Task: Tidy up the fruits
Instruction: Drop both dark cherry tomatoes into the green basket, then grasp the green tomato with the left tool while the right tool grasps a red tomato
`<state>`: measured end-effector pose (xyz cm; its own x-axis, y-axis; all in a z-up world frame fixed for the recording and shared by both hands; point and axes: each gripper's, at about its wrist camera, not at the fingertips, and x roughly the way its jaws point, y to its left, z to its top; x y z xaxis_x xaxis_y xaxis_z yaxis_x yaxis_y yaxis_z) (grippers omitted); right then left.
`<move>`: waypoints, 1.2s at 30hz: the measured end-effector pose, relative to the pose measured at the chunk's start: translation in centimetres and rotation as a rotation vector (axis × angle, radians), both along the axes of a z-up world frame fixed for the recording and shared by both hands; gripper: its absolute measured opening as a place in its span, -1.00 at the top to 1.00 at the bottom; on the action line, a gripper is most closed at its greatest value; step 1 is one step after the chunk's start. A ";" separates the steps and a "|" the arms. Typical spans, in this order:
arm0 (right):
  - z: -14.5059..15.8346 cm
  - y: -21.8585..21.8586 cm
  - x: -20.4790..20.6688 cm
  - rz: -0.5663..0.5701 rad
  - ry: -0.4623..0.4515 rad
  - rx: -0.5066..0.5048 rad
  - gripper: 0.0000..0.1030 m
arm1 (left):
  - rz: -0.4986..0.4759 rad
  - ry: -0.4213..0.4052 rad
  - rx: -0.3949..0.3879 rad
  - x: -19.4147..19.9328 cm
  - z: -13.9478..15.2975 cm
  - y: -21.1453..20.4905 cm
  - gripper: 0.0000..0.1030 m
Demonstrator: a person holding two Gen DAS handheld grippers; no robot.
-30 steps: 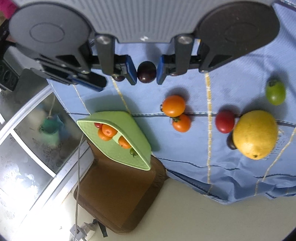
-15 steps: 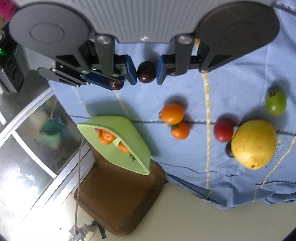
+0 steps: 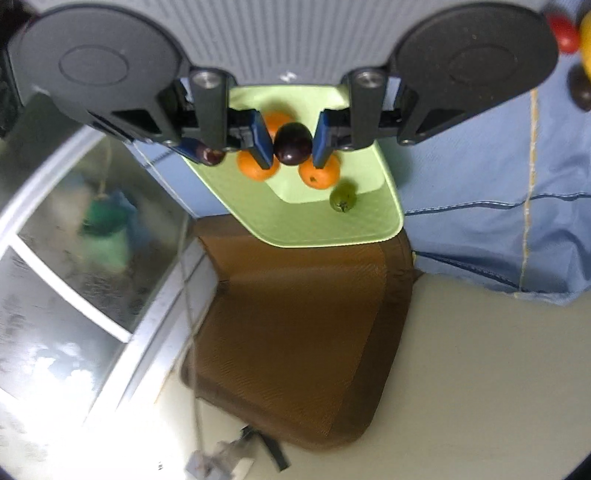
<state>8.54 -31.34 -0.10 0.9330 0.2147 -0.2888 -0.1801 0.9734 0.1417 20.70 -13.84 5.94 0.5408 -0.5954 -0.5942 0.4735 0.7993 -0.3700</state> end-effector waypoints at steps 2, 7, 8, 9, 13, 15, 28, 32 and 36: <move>-0.3 -0.2 0.6 0.005 0.008 -0.009 0.46 | 0.017 0.017 0.020 0.9 -0.7 -0.7 0.51; -1.3 0.4 1.1 0.050 0.032 0.003 0.42 | 0.047 0.016 0.064 0.5 -1.6 -0.7 0.14; -1.5 0.2 1.1 0.043 0.031 0.008 0.42 | 0.052 0.003 0.059 0.1 -1.2 -0.3 0.14; -1.4 -0.1 1.0 0.034 0.023 0.020 0.42 | 0.060 -0.012 0.046 -0.3 -0.7 0.4 0.14; -0.6 -0.9 -0.2 0.021 -0.033 0.093 0.38 | 0.135 -0.075 -0.026 -2.4 1.9 5.3 0.15; -0.3 -0.8 -0.5 0.033 -0.041 0.114 0.38 | 0.189 -0.109 -0.053 -3.8 3.1 8.5 0.16; 0.7 6.6 -1.2 0.296 0.075 0.129 0.38 | 0.420 -0.101 -0.032 -12.3 -0.8 22.3 0.19; 0.6 10.5 -1.0 0.377 0.107 0.050 0.38 | 0.441 -0.065 -0.032 -13.1 -2.5 24.0 0.19; 0.4 14.9 -0.2 0.455 0.109 -0.095 0.37 | 0.408 -0.071 0.004 -13.5 -3.7 23.5 0.13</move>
<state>8.39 -16.40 0.29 0.7136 0.5621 -0.4181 -0.5798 0.8089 0.0978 7.24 9.63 2.23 0.7718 -0.3214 -0.5487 0.1420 0.9282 -0.3440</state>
